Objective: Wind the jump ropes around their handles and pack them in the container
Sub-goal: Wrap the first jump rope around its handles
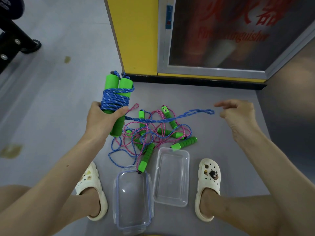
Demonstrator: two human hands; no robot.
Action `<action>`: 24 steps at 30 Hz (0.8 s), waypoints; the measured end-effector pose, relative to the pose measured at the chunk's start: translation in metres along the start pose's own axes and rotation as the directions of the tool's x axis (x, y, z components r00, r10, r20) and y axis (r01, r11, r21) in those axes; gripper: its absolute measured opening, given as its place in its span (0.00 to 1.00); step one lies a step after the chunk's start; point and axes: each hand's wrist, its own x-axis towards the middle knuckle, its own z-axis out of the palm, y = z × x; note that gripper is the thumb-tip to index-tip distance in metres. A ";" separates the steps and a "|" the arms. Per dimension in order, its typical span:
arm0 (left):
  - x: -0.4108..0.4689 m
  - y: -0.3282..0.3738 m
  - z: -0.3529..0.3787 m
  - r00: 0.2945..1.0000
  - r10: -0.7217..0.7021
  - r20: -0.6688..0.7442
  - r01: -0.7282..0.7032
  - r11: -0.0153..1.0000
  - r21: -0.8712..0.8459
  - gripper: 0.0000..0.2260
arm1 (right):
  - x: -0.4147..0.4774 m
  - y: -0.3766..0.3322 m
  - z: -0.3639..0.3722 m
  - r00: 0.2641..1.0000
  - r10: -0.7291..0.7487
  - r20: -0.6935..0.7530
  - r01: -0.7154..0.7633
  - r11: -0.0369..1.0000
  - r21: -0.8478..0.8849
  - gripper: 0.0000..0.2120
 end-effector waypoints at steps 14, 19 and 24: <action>-0.023 0.014 0.021 0.985 0.023 0.169 -0.020 1.000 -0.021 0.27 | -0.035 -0.025 0.043 0.891 -0.063 0.449 0.067 0.998 0.006 0.12; -0.032 0.017 0.023 0.955 -0.006 0.297 0.035 0.995 -0.092 0.31 | -0.054 -0.033 0.063 0.749 -0.062 0.660 0.064 0.998 0.020 0.13; -0.036 0.019 0.024 0.924 0.030 0.380 0.014 0.994 -0.111 0.30 | -0.070 -0.026 0.079 0.616 -0.054 0.786 0.096 0.995 -0.008 0.15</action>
